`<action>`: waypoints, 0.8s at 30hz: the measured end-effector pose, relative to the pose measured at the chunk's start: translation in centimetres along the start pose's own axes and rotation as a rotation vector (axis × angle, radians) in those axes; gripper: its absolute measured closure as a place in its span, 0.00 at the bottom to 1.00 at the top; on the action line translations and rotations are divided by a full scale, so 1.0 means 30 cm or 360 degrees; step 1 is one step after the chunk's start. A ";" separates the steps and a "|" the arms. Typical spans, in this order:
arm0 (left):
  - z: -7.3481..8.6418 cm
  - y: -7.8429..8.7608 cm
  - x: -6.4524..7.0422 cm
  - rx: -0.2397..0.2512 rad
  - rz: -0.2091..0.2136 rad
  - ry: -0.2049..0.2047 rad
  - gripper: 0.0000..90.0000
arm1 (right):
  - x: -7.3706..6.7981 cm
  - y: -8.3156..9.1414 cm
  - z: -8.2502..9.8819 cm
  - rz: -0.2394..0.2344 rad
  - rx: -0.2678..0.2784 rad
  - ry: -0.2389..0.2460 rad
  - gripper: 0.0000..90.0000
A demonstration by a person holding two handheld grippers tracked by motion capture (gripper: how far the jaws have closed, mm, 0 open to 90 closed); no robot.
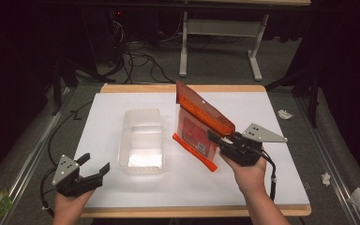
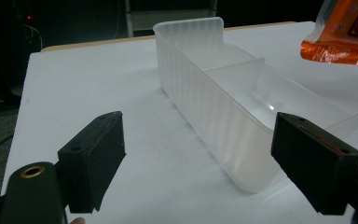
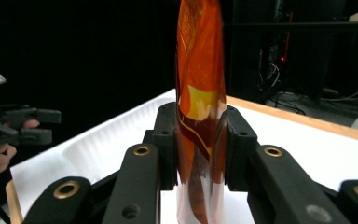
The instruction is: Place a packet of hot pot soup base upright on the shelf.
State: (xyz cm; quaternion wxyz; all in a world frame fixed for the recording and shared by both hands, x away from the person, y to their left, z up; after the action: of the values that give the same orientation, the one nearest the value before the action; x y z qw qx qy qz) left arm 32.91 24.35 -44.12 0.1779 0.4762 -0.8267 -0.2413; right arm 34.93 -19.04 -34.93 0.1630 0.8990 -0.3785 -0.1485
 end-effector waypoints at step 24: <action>0.017 -0.011 -0.019 -0.0015 0.0039 0.0031 0.19 | -0.192 -0.227 -0.167 -0.0163 0.0060 0.0066 0.81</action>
State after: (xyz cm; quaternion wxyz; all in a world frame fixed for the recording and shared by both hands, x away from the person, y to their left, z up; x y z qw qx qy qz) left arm 33.13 24.81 -44.76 0.1911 0.4675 -0.8295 -0.2384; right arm 37.33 -9.44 -32.34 0.1460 0.9230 -0.3313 -0.1308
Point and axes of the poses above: each handheld gripper's, and its own axes: y roughly backward along the jaws, z roughly out of its underside, x roughly to its right, the point moved 4 cm from there along -y, roughly forward along the jaws, and after that the axes turned 12 degrees about -x, right-handed, at the moved point
